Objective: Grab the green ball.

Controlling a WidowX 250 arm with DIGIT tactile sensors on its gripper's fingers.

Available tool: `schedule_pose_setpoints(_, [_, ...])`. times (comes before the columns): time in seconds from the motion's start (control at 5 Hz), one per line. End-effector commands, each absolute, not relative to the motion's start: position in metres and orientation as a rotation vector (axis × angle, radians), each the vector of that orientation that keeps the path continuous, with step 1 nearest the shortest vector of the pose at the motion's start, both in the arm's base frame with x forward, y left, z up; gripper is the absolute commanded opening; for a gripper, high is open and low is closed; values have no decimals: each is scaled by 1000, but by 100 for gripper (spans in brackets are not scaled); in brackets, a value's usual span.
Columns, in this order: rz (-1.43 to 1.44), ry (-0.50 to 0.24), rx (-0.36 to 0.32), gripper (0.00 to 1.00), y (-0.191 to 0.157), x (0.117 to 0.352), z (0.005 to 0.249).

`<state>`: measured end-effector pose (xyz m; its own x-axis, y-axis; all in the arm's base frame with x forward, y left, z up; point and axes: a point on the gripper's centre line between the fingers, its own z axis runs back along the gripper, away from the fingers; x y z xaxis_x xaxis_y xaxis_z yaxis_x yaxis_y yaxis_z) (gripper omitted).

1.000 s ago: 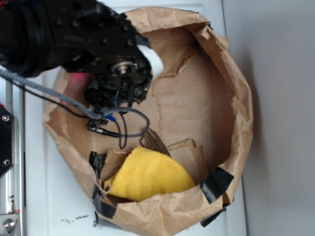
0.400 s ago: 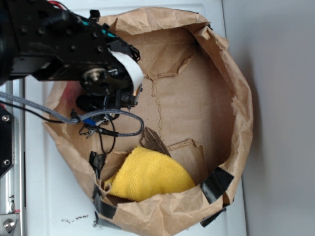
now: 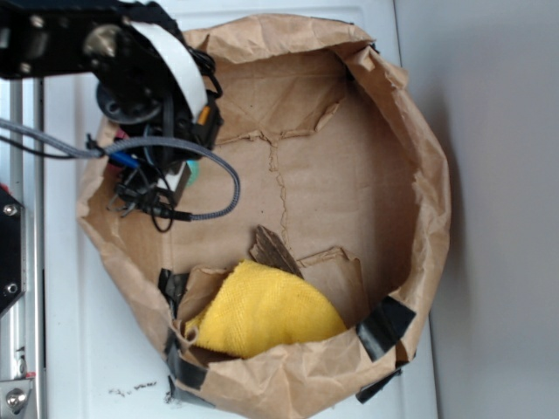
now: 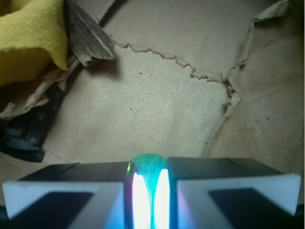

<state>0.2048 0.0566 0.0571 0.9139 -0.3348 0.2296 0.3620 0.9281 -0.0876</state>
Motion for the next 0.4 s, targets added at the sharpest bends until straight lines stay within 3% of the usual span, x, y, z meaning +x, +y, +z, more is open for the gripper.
schedule_pose_setpoints(0.0, [-293,-369,-122,0,44,203,134])
schedule_pose_setpoints(0.2, [-301,-380,-142,0,28,191,181])
